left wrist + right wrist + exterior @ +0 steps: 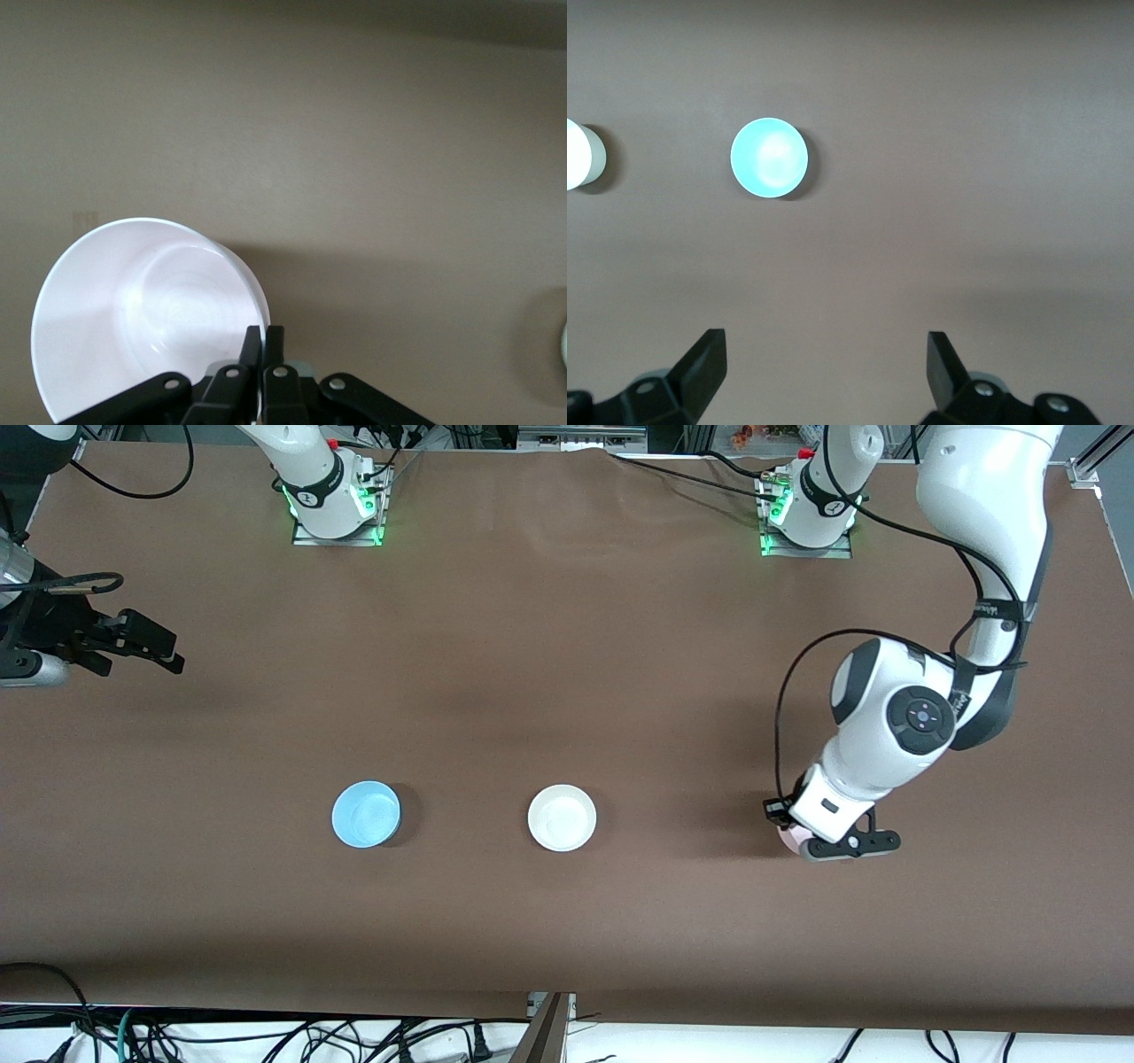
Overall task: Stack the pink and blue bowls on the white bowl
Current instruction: 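Carry the pink bowl with the left gripper over the white bowl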
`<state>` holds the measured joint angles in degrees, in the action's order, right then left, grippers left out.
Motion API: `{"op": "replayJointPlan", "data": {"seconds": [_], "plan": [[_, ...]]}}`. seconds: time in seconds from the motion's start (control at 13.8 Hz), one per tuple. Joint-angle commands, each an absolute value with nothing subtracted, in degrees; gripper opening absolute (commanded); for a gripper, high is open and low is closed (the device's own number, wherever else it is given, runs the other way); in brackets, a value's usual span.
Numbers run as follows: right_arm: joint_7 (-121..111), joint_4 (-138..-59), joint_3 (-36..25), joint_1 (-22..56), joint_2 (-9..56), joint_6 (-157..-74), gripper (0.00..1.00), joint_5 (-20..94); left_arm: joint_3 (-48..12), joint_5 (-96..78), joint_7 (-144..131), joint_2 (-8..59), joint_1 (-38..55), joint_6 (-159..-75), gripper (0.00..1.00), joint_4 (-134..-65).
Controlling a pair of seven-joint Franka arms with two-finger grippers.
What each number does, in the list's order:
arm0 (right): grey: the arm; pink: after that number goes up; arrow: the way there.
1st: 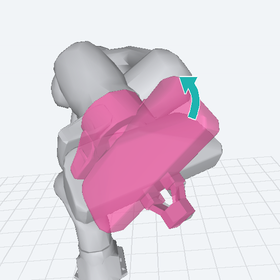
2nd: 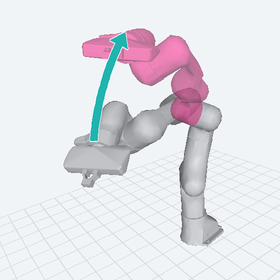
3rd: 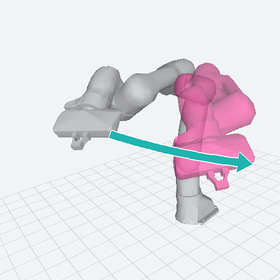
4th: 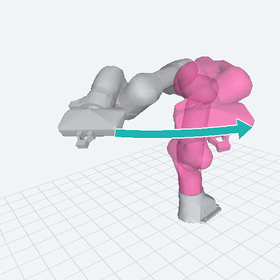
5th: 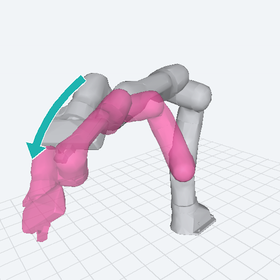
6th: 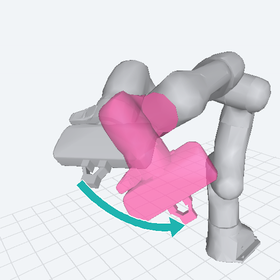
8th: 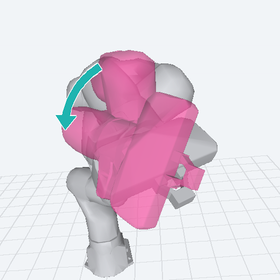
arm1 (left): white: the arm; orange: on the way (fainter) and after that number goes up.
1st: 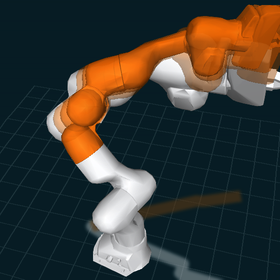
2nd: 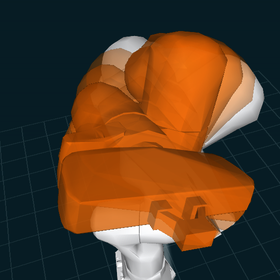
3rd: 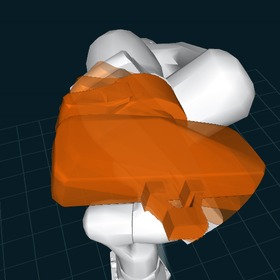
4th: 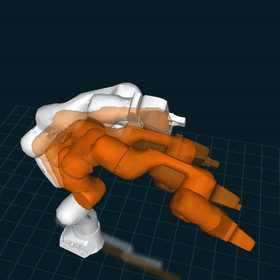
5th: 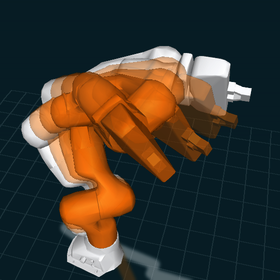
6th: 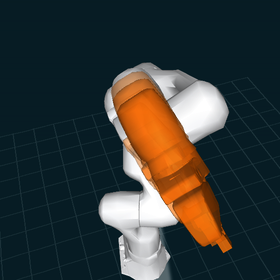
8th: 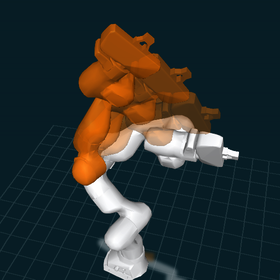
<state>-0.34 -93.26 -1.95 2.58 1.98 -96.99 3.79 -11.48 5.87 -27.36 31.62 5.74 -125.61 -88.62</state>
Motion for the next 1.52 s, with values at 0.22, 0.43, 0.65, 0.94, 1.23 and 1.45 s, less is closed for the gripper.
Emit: {"op": "replayJointPlan", "data": {"seconds": [0.22, 0.43, 0.65, 0.94, 1.23, 1.45], "plan": [[-1.1, -92.5, -2.1, 2.5, 2.2, -96.2, 1.0, 3.7, -10.5, 10.3, -46.1, 32.0, 14.4, -121.8, 0.0, -84.2], [-1.1, -92.5, -2.1, 2.4, 2.3, -96.2, 1.0, 3.8, -10.4, 10.9, -53.2, 34.4, 18.1, -117.3, 0.0, -78.5], [-1.1, -92.5, -2.1, 2.4, 2.3, -96.2, 1.0, 3.8, -10.1, 11.0, -60.1, 37.3, 21.8, -114.5, 0.0, -73.5], [-1.1, -92.5, -2.1, 2.3, 2.3, -96.2, 1.0, 3.8, -8.8, 11.0, -71.0, 40.9, 26.4, -114.5, 0.0, -68.4], [-1.1, -92.5, -2.1, 2.2, 2.3, -96.2, 1.0, 3.8, -4.6, 10.4, -83.2, 46.7, 32.5, -114.5, 0.0, -59.3], [-1.1, -92.5, -2.1, 2.1, 2.3, -96.2, 1.0, 3.8, -4.6, 10.3, -88.7, 49.1, 33.2, -115.0, 0.0, -55.7]]}}
